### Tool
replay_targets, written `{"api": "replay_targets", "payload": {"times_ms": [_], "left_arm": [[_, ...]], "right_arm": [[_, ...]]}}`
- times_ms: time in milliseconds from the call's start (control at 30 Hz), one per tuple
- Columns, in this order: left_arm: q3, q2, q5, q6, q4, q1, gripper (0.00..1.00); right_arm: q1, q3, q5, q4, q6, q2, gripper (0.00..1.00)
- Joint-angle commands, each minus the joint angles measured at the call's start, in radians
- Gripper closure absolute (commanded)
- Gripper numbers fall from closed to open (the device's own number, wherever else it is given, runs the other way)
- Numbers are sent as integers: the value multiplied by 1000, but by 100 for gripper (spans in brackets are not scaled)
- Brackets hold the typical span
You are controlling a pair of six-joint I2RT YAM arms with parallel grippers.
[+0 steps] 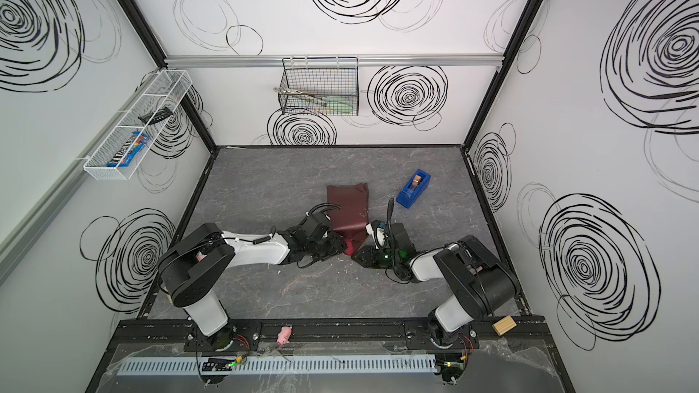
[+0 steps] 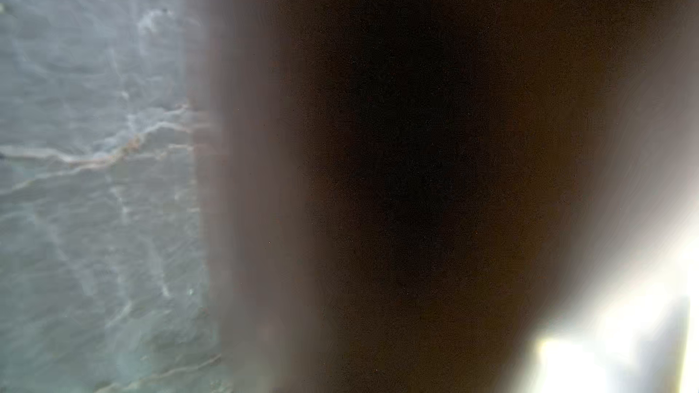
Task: Wrap a gift box in wrapping paper
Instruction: Fold the wrapping paper for the gift box.
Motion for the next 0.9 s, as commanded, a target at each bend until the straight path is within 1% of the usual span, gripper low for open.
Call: {"api": "replay_targets", "payload": {"times_ms": [0,33,167,367,433,567,667,700,800,867], "left_arm": [[-19,59,-26,-1,-75,-3,65],[-21,62,-23,-5,-67,-4,68],[-35,58,-28,-12,-46,0,75],[-52,55,-17,-7,0,4,91],[-58,53,-11,-5,13,6,94],[-71,50,8,-4,52,9,95],[-79,48,22,-2,74,10,95],[-79,49,25,-1,75,10,92],[-71,50,32,-1,64,10,77],[-68,45,32,-1,57,10,71]], "right_arm": [[-5,14,5,-10,-8,34,64],[-4,16,4,-7,-9,40,63],[-4,32,12,-4,-5,62,63],[-6,50,42,3,14,82,62],[-9,58,48,-1,16,92,62],[-13,71,41,16,19,110,62],[-14,82,35,26,17,108,61],[-14,84,35,31,17,107,61],[-13,102,26,31,12,107,61],[-14,105,17,42,12,103,61]]}}
